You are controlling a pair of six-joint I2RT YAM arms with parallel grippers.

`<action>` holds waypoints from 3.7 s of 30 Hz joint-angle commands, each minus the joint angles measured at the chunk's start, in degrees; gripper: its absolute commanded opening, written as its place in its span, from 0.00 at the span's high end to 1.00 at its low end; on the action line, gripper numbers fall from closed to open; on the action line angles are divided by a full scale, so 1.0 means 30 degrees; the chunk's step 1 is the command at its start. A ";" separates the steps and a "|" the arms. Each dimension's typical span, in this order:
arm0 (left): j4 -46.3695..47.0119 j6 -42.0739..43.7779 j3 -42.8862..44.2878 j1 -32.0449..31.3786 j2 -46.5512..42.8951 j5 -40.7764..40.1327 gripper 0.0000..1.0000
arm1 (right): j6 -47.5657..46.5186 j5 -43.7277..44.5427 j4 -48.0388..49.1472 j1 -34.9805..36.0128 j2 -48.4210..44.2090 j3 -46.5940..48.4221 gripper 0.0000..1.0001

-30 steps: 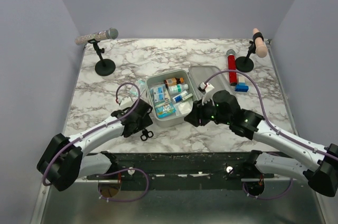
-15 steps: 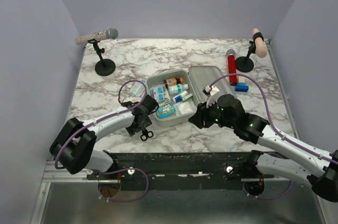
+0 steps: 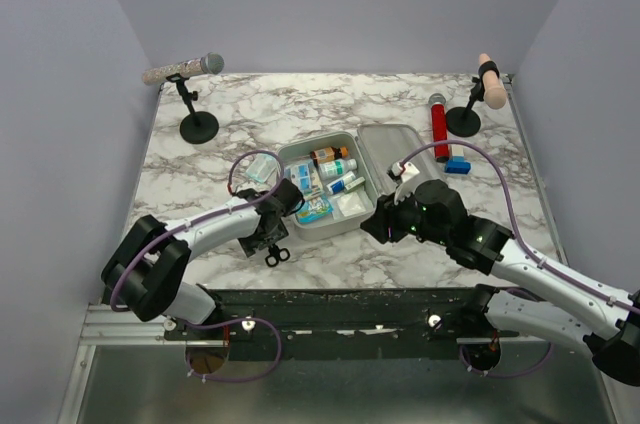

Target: Organize the medicine kit

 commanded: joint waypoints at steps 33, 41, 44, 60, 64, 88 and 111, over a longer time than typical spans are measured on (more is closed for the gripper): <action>0.2157 0.1048 -0.1853 -0.0059 0.0026 0.1093 0.92 | -0.0348 0.0731 -0.0618 0.0128 -0.0595 -0.0396 0.52; 0.1044 0.1136 -0.0916 -0.0059 -0.1293 0.0331 0.99 | -0.0348 0.0673 -0.0618 0.0128 -0.0478 -0.0278 0.52; 0.0751 0.1165 -0.0652 -0.0059 -0.1615 0.0097 0.99 | -0.0348 0.0614 -0.0618 0.0128 -0.0361 -0.0191 0.52; -0.0714 0.1341 0.1105 -0.0088 -0.2494 -0.0812 1.00 | -0.0319 0.0556 -0.0618 0.0157 -0.0214 -0.0249 0.52; -0.1446 0.1399 0.1953 -0.0059 -0.2816 -0.1133 1.00 | -0.0319 0.0526 -0.0618 0.0128 -0.0301 -0.0249 0.52; -0.1772 0.4738 1.3818 -0.0381 0.2332 -0.0432 1.00 | -0.0319 0.1579 -0.0850 0.0128 -0.1267 -0.0162 0.52; 0.0251 0.6058 1.5493 -0.0089 0.7438 0.0828 0.44 | -0.0232 0.3718 -0.2755 0.0128 -0.1680 0.0745 0.50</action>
